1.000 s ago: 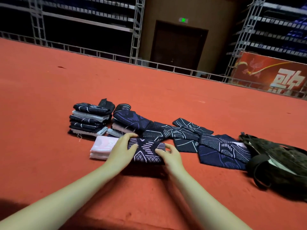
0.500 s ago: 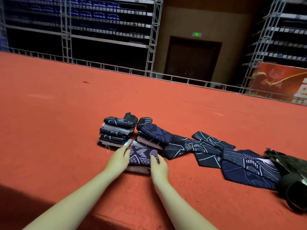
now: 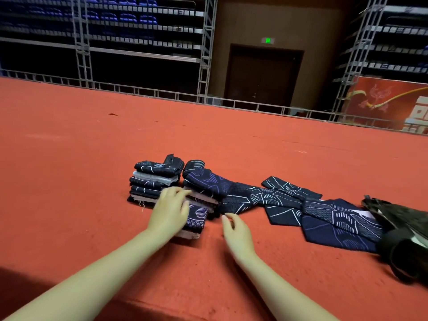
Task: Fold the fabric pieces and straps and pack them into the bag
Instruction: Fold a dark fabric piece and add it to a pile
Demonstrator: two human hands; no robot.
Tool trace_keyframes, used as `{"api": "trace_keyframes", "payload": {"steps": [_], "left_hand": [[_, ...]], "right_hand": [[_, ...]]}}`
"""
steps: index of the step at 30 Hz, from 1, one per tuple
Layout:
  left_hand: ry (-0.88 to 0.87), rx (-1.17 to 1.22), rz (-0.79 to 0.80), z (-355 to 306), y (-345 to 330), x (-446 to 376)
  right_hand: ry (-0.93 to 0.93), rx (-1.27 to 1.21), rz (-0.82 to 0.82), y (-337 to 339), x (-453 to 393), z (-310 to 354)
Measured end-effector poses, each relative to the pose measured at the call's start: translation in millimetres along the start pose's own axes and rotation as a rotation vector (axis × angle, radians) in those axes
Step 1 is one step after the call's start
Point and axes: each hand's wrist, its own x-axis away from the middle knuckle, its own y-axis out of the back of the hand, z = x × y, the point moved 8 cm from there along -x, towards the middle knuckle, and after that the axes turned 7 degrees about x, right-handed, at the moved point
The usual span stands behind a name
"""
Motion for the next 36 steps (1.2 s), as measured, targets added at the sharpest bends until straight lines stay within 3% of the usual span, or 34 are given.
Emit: {"api": "trace_keyframes", "payload": {"steps": [4, 8, 17, 21, 27, 32, 36], "left_hand": [[-0.193, 0.117, 0.174, -68, -42, 10], [-0.136, 0.175, 0.277, -94, -103, 18], [0.311, 0.097, 0.146, -47, -170, -8], [0.289, 0.197, 0.094, -39, -174, -16], [0.303, 0.193, 0.12, -38, -175, -14], [0.274, 0.264, 0.109, -39, -173, -14], [0.239, 0.345, 0.122, -46, -171, -10]], "right_hand": [[-0.092, 0.061, -0.089, 52, -21, -48], [-0.094, 0.106, -0.114, 85, -42, -73], [0.097, 0.278, -0.073, 83, -121, -70], [0.083, 0.349, 0.039, 58, -147, -87], [0.104, 0.222, -0.115, 70, -144, -89], [0.277, 0.214, -0.268, 105, -119, -41], [0.26, 0.136, -0.354, 149, -103, -30]]}}
